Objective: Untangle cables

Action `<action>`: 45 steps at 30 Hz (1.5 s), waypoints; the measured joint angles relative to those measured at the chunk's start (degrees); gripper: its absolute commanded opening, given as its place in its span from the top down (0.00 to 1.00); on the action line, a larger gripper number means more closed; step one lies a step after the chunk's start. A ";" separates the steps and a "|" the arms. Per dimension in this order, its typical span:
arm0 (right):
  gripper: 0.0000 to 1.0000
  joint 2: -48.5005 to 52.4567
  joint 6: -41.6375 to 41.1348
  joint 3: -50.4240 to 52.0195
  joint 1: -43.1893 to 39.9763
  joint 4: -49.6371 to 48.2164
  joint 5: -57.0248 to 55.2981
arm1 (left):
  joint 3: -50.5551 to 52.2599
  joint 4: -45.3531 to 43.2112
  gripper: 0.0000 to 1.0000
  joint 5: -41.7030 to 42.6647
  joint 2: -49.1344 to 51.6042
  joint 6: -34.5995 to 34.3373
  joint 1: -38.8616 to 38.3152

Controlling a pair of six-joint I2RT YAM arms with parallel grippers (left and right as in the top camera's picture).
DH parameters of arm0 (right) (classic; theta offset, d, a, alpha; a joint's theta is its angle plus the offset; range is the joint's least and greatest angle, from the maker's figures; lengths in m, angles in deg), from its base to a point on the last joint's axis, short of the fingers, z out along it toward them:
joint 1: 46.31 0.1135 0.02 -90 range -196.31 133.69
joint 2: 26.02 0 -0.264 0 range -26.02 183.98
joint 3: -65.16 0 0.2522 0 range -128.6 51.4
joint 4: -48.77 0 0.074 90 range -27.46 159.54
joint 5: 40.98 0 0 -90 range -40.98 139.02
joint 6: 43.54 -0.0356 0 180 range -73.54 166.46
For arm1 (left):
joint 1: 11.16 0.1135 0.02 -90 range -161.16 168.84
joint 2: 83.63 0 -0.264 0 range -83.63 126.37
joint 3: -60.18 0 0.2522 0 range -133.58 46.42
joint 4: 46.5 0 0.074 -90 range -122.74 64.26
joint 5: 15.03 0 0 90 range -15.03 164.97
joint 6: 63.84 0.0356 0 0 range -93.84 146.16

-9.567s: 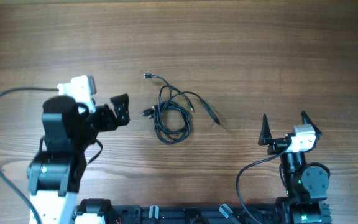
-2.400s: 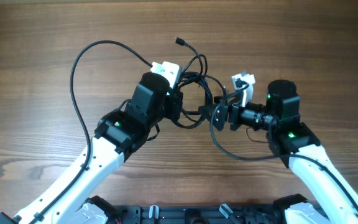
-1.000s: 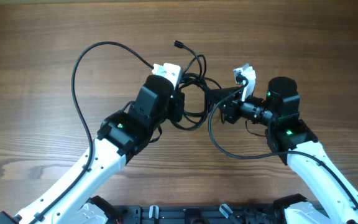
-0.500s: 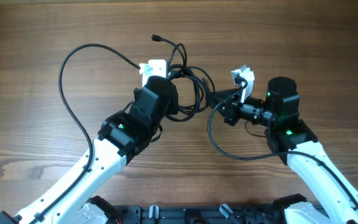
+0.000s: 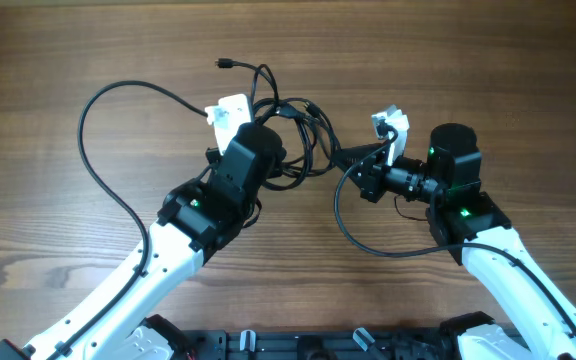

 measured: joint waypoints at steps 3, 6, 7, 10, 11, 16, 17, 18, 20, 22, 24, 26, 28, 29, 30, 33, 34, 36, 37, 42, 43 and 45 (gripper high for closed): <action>0.96 0.00 -0.61 0.00 0.00 -0.02 0.00 | 0.00 0.46 0.96 -0.33 0.00 -2.89 0.57; 0.96 0.00 -2.23 0.00 0.00 -0.02 -0.15 | 0.00 1.27 0.96 -0.35 0.00 -5.97 1.14; 0.96 0.00 -2.60 0.00 0.00 -0.04 -0.24 | 0.00 1.29 0.96 -0.35 0.00 -6.56 1.18; 0.96 0.00 -4.81 0.00 0.07 -0.07 -1.16 | 0.00 1.29 0.96 -0.50 0.00 -7.72 1.25; 0.96 0.00 -5.57 0.00 0.11 -0.07 -1.60 | 0.00 1.29 0.96 -0.52 0.00 -7.96 1.25; 0.96 0.00 -11.47 0.00 0.15 -0.04 -4.35 | 0.00 1.27 0.96 -0.52 0.00 -9.57 1.25; 0.96 0.00 -12.96 0.00 0.22 -0.02 -5.09 | 0.00 1.29 0.96 -0.52 0.00 -9.75 1.25; 0.96 0.00 -14.78 0.00 0.35 0.02 -6.10 | 0.00 1.29 0.96 -0.52 0.00 -9.90 1.25; 0.96 0.00 -18.69 0.00 0.39 0.33 -8.04 | 0.00 1.27 0.96 -0.50 0.00 -10.36 1.25; 0.96 0.00 -22.34 -0.02 0.63 1.31 -9.99 | 0.00 1.25 0.96 -0.48 0.00 -10.60 1.25; 0.96 0.00 -25.92 -0.02 0.79 2.73 -11.74 | 0.00 1.22 0.96 -0.28 0.00 -10.82 1.22; 0.96 0.00 -30.53 -0.07 1.03 4.87 -14.01 | 0.00 1.20 0.96 -0.02 0.00 -11.47 1.22; 0.96 0.00 -32.92 -0.11 1.11 5.66 -15.15 | 0.00 1.25 0.96 0.59 0.00 -12.02 1.14; 0.96 0.00 -34.49 -0.13 1.18 6.25 -15.91 | 0.00 1.20 0.96 0.72 0.00 -12.37 1.11; 0.96 0.00 -35.41 -0.13 1.22 6.56 -16.41 | 0.00 1.22 0.96 1.05 0.00 -12.74 1.11; 0.96 0.00 -37.29 -0.42 1.22 8.04 -17.70 | 0.00 1.22 0.96 1.49 0.02 -13.20 1.11; 0.96 0.00 -37.79 -0.50 1.33 8.87 -18.32 | 0.00 1.22 0.96 1.66 0.02 -13.35 1.07; 0.96 0.00 -39.26 -0.66 1.55 10.93 -19.37 | 0.00 1.25 0.96 2.19 0.02 -13.40 1.03; 0.96 0.00 -39.74 -0.68 1.57 11.47 -19.74 | 0.00 1.25 0.96 2.45 0.02 -13.42 1.01; 0.80 0.00 -40.09 -0.76 1.57 12.11 -21.97 | 0.00 1.27 0.96 2.45 0.07 -12.70 0.90; 0.75 0.00 -39.23 -0.76 1.40 12.17 -23.30 | 0.00 1.42 0.96 1.51 0.07 -11.63 0.96; 0.64 0.00 -36.72 -0.76 0.61 11.72 -25.20 | 0.00 1.68 0.96 -0.22 0.07 -9.05 1.51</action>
